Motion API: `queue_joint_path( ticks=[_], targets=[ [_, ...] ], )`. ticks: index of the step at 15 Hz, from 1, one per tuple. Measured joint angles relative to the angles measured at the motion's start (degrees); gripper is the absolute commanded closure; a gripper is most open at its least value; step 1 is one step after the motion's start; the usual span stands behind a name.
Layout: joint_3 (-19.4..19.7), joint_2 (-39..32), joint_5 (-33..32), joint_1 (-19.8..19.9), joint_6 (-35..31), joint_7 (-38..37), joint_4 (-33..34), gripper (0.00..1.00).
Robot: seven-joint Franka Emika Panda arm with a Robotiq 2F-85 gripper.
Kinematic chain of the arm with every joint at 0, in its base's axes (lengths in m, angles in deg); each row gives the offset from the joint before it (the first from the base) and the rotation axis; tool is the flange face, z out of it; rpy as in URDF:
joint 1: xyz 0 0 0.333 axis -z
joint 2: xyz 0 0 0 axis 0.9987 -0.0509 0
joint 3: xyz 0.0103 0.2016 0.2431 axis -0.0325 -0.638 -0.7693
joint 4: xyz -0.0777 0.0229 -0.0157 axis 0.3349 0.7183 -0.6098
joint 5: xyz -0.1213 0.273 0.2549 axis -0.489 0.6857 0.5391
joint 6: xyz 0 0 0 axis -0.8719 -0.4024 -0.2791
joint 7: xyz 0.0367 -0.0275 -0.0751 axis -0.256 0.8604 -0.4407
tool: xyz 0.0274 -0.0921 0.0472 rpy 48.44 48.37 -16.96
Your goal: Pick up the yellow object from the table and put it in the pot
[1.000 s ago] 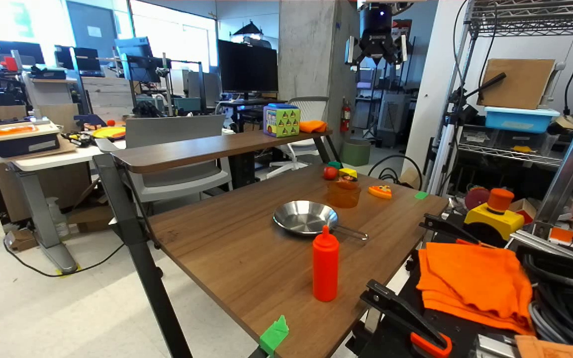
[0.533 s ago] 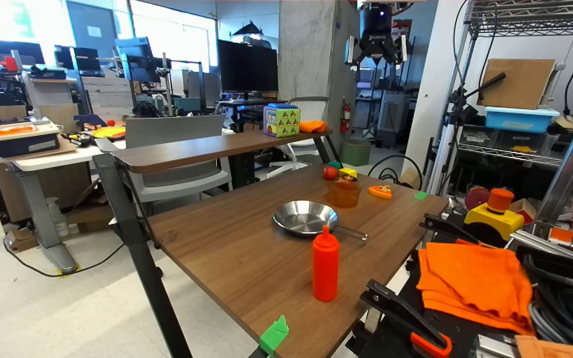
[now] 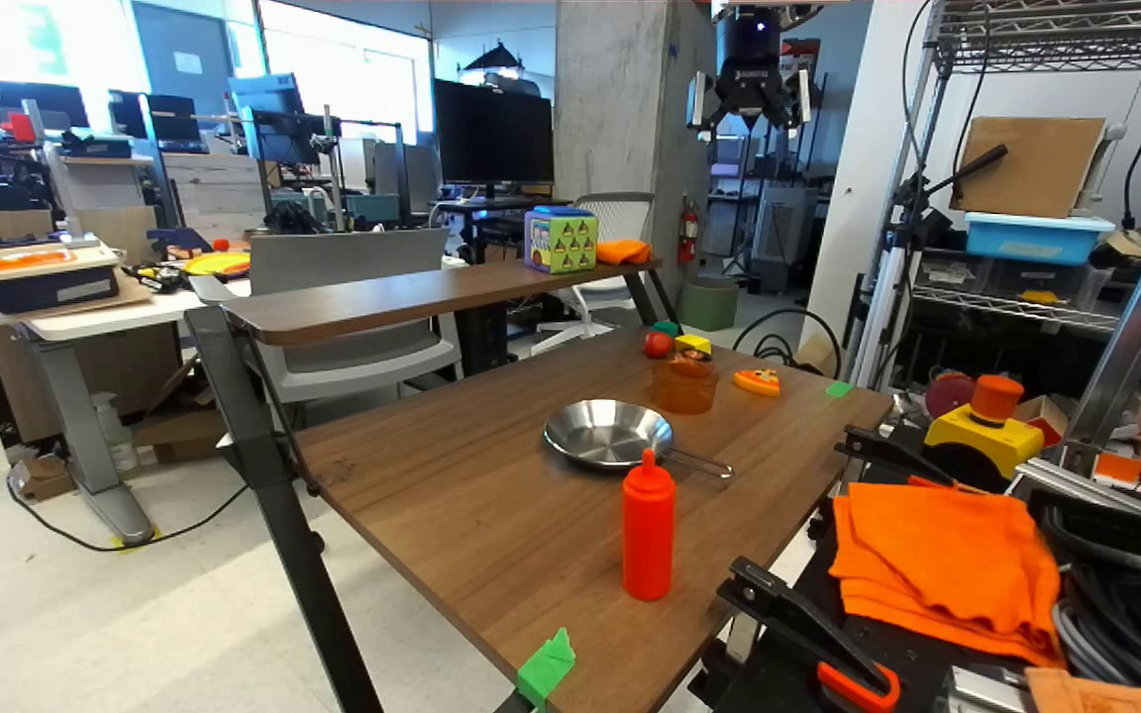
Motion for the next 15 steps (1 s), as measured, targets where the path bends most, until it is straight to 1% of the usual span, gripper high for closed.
queue_joint_path(
  ticks=[8,12,15],
  targets=[
    [0.0,0.0,0.0,0.0,0.0,0.0,0.0,0.0],
    [0.0,-0.3,-2.2,-0.1,0.0,0.5,-0.1,0.0],
    [0.0,-1.4,-4.5,-0.3,-0.1,2.6,0.1,0.0]
  ],
)
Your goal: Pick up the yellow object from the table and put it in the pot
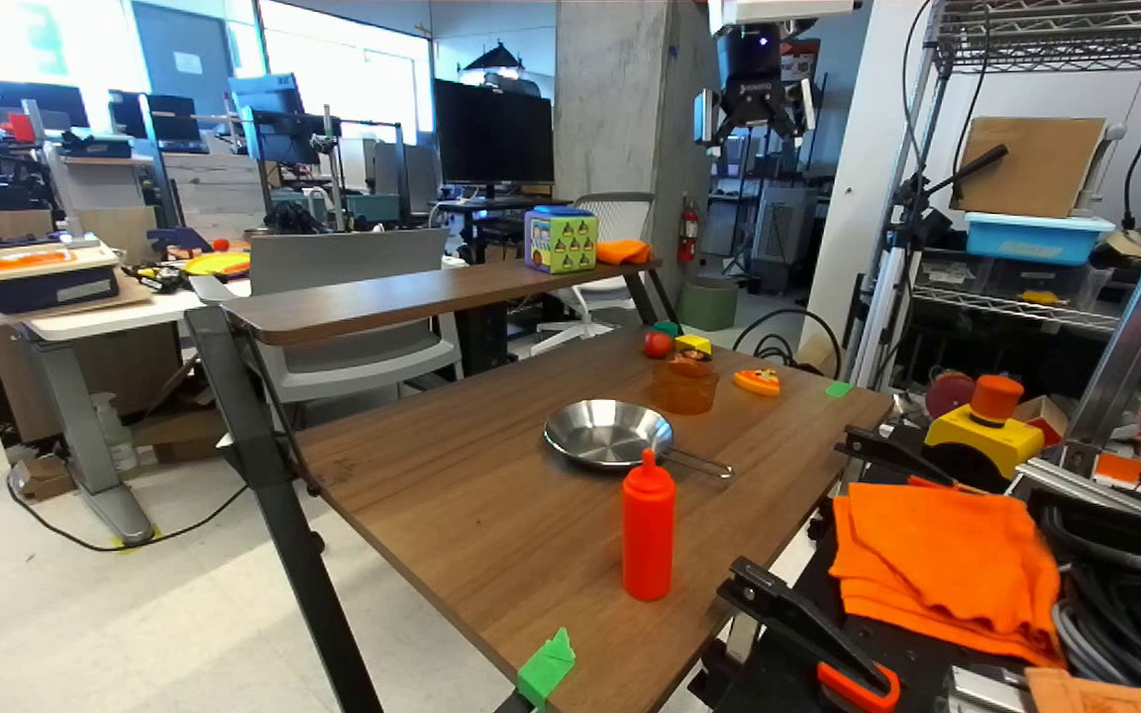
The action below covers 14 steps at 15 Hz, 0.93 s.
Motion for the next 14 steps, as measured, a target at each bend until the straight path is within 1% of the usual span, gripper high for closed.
queue_joint_path(
  ticks=[3,8,14],
  targets=[
    [0.0,-2.0,-1.6,-0.1,0.0,2.3,1.1,0.0],
    [0.0,-5.6,-1.8,-0.1,-1.1,4.4,4.1,0.0],
    [0.0,-9.7,-1.8,0.0,-2.9,3.4,8.3,0.0]
  ],
)
